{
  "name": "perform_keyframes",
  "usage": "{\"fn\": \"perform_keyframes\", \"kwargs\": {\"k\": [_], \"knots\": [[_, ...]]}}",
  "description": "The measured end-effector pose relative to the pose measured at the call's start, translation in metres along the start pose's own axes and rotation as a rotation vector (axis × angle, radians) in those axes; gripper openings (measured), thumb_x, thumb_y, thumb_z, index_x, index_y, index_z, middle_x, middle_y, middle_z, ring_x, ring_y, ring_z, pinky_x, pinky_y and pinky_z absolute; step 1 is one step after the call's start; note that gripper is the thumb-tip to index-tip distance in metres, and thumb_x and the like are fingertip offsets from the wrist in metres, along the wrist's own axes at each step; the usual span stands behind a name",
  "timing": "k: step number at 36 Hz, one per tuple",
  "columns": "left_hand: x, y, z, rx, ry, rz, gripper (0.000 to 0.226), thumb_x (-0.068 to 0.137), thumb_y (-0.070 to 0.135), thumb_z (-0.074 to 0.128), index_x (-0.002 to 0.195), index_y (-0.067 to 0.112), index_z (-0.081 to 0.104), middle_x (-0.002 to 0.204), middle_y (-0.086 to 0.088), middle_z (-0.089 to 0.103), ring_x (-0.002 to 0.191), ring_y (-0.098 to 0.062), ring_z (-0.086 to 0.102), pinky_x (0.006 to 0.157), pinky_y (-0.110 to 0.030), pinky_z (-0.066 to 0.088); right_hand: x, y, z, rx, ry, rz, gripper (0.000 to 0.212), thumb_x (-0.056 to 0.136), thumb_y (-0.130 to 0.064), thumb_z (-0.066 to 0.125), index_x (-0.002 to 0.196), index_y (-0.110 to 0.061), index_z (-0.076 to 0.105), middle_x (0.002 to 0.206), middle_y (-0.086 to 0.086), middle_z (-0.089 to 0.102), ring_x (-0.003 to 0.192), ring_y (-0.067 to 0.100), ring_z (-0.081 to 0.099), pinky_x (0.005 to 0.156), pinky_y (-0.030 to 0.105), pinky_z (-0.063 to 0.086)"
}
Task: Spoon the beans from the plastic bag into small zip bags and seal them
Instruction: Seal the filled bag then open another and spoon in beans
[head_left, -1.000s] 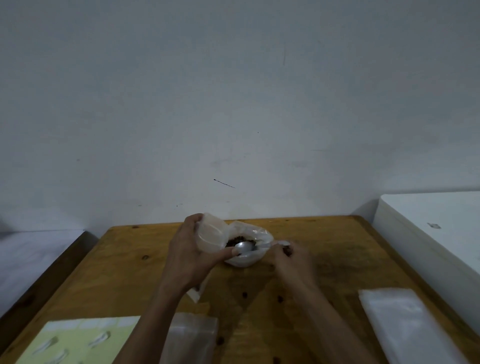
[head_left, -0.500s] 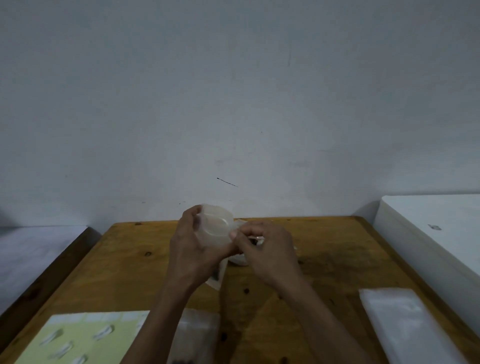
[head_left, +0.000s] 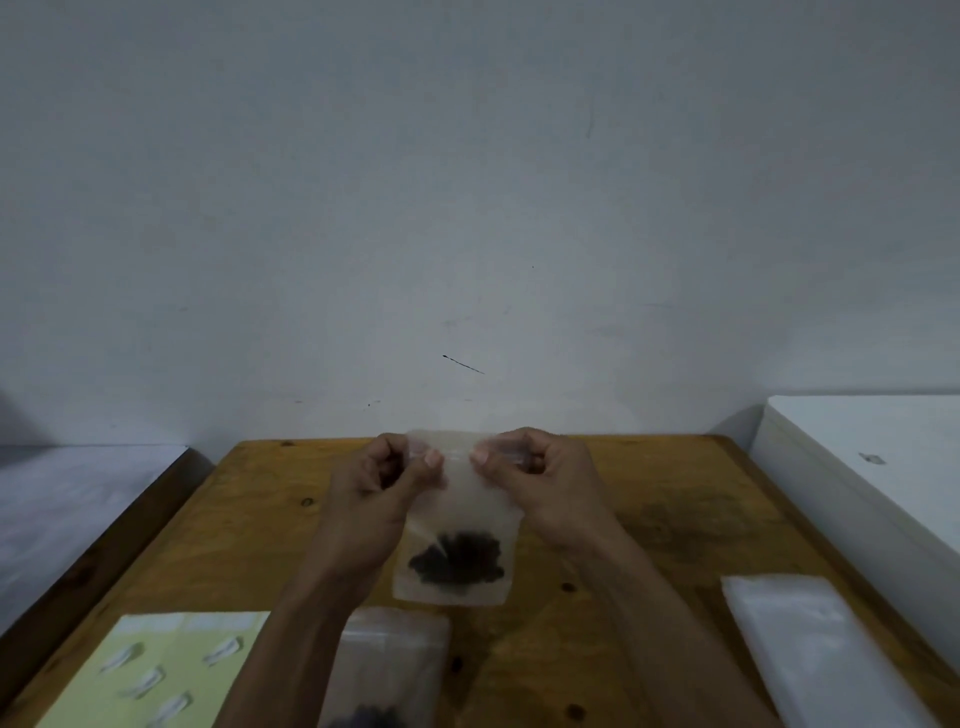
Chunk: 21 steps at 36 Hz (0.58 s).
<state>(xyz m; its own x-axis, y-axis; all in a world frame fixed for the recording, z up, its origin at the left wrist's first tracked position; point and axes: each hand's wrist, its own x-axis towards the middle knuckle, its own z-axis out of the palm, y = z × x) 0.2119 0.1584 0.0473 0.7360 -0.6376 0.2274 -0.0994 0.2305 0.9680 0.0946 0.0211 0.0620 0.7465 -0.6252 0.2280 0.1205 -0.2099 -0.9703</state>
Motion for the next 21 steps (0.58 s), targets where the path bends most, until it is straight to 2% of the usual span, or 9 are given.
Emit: {"fn": "perform_keyframes", "kwargs": {"k": [2,6,10,13,17,21], "knots": [[-0.004,0.001,0.0,-0.019,-0.038,-0.058,0.046,0.069,0.035,0.077,0.099,0.001,0.071,0.097,-0.019,0.072,0.093,-0.035,0.068,0.083,-0.049,0.056,-0.003,0.002,0.004,0.049,0.001,0.008,0.008,0.083,-0.02,0.079,0.085,-0.012,0.077,0.082,0.009,0.076,0.074,0.014,0.069,0.063,0.027,0.056],[-0.01,0.004,0.0,0.008,-0.016,-0.078,0.036,0.079,0.026,0.072,0.095,-0.005,0.073,0.096,-0.026,0.073,0.094,-0.042,0.069,0.082,-0.055,0.056,-0.01,0.004,0.008,0.052,-0.025,0.05,0.007,0.081,-0.024,0.08,0.084,-0.018,0.077,0.087,0.007,0.075,0.081,0.018,0.07,0.068,0.033,0.059],[-0.013,0.004,-0.001,0.059,0.02,-0.054,0.026,0.085,0.019,0.07,0.088,-0.007,0.07,0.088,-0.023,0.072,0.087,-0.037,0.069,0.073,-0.047,0.058,-0.014,0.0,0.012,0.136,-0.044,0.095,0.023,0.076,-0.015,0.085,0.096,-0.017,0.074,0.095,0.004,0.075,0.088,0.019,0.072,0.069,0.035,0.062],[-0.018,0.005,0.001,0.1,0.054,-0.043,0.02,0.088,0.017,0.068,0.081,-0.002,0.069,0.081,-0.015,0.072,0.081,-0.029,0.069,0.066,-0.037,0.057,-0.018,-0.005,0.017,0.099,0.005,0.084,0.028,0.076,-0.013,0.084,0.1,-0.015,0.07,0.095,0.002,0.073,0.085,0.015,0.072,0.065,0.029,0.061],[-0.022,0.008,0.003,0.107,0.099,-0.027,0.025,0.088,0.018,0.068,0.081,-0.006,0.068,0.08,-0.018,0.072,0.078,-0.029,0.069,0.064,-0.039,0.058,-0.021,-0.008,0.022,0.06,0.037,0.047,0.031,0.076,-0.014,0.084,0.102,-0.014,0.068,0.091,-0.001,0.072,0.075,0.006,0.072,0.059,0.019,0.056],[-0.027,0.011,-0.001,0.093,0.101,-0.042,0.029,0.081,0.026,0.071,0.077,-0.003,0.069,0.082,-0.017,0.072,0.083,-0.032,0.07,0.073,-0.047,0.058,-0.022,-0.01,0.02,0.12,0.023,0.081,0.042,0.071,-0.015,0.087,0.108,-0.016,0.067,0.092,0.003,0.074,0.078,0.013,0.073,0.063,0.027,0.06]]}}
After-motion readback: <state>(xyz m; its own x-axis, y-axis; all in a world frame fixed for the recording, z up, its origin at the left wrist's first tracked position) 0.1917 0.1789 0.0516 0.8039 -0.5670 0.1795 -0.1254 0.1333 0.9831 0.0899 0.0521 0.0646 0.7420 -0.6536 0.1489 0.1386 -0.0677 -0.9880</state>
